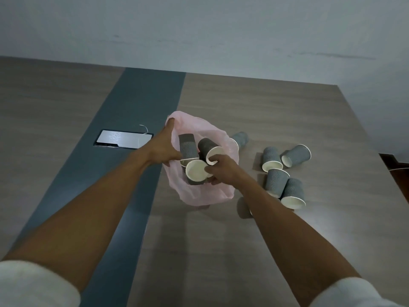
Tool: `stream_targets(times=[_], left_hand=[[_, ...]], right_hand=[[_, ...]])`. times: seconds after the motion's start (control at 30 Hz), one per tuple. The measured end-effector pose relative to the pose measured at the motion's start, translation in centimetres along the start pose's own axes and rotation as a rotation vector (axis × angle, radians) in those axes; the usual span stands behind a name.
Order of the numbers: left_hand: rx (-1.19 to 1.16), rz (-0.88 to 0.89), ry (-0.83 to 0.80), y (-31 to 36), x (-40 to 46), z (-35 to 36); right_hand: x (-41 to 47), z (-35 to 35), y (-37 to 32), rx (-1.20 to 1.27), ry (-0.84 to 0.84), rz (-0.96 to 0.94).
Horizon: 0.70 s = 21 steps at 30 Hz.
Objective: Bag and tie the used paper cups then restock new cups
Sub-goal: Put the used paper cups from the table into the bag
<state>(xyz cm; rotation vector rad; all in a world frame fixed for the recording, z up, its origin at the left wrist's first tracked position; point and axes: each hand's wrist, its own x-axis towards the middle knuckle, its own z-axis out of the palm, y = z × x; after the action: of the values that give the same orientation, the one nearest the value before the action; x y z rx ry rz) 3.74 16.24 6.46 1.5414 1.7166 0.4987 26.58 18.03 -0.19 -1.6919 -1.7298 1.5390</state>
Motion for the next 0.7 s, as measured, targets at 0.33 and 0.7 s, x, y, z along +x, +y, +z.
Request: stream_targets(times=[0.33,0.7], left_hand=[[0.061,0.035,0.228,0.2,3.6,0.1],[0.204,-0.025,0.292,-0.7,6.3,1.0]], right_hand=[[9.3,-9.6,2.9,-0.313,0.436,0.003],[14.9,-8.8,7.7,0.013,0.593,-0.048]])
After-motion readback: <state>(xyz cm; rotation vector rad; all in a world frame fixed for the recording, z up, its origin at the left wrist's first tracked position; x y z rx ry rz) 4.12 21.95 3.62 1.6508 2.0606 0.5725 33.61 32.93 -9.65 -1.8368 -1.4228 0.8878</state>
